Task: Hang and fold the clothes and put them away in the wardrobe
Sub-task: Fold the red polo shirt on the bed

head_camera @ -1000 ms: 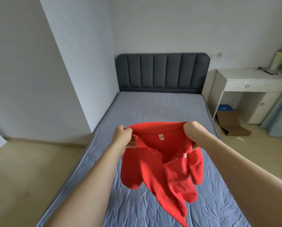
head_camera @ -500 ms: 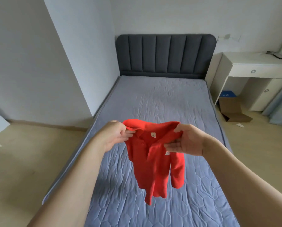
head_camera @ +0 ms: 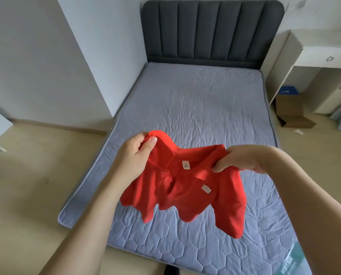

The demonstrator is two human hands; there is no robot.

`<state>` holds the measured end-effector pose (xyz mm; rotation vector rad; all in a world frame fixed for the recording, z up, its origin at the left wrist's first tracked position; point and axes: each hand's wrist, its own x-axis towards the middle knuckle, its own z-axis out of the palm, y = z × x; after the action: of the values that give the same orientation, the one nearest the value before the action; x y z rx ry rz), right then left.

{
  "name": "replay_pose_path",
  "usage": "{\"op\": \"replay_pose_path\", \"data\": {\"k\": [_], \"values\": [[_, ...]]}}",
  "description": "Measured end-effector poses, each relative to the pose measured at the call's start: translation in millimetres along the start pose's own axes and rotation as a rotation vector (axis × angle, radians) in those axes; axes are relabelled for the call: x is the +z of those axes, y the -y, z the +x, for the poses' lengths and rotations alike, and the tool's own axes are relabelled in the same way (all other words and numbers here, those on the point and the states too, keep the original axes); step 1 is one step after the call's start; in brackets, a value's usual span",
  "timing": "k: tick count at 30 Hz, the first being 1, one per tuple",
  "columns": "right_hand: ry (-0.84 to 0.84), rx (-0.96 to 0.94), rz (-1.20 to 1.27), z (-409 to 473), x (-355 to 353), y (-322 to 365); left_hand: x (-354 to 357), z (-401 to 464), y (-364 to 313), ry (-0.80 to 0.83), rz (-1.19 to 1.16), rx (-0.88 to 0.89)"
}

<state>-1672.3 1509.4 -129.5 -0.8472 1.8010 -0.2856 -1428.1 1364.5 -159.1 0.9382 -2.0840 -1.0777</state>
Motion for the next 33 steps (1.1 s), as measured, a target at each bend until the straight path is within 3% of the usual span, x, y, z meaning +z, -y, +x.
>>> {"op": "replay_pose_path", "data": {"k": [3,8,10,12,14,18,21,24,29,33], "values": [[0.008,0.046,0.047,35,-11,4,21,27,16,-0.070,0.056,-0.028],[-0.029,0.164,-0.003,143,-26,-16,81,96,104,0.066,0.145,-0.160],[-0.164,0.177,-0.084,210,-28,-35,119,128,160,0.120,0.212,-0.241],[-0.417,0.177,-0.208,286,-23,-64,162,158,225,0.168,0.284,-0.339],[-0.563,0.166,-0.149,351,-7,-91,198,175,291,0.186,0.288,-0.484],[-0.587,0.269,0.156,443,57,-162,243,147,410,0.203,0.403,-0.700],[-0.518,0.523,0.239,484,133,-227,266,74,500,0.278,0.423,-0.974],[-0.491,0.690,0.277,500,179,-275,280,12,577,0.184,0.343,-1.170],[-0.383,0.548,-0.225,535,216,-314,306,-13,613,0.012,0.343,-1.242],[-0.384,0.458,-0.646,548,219,-318,312,8,600,-0.248,-0.033,-1.239]]}}
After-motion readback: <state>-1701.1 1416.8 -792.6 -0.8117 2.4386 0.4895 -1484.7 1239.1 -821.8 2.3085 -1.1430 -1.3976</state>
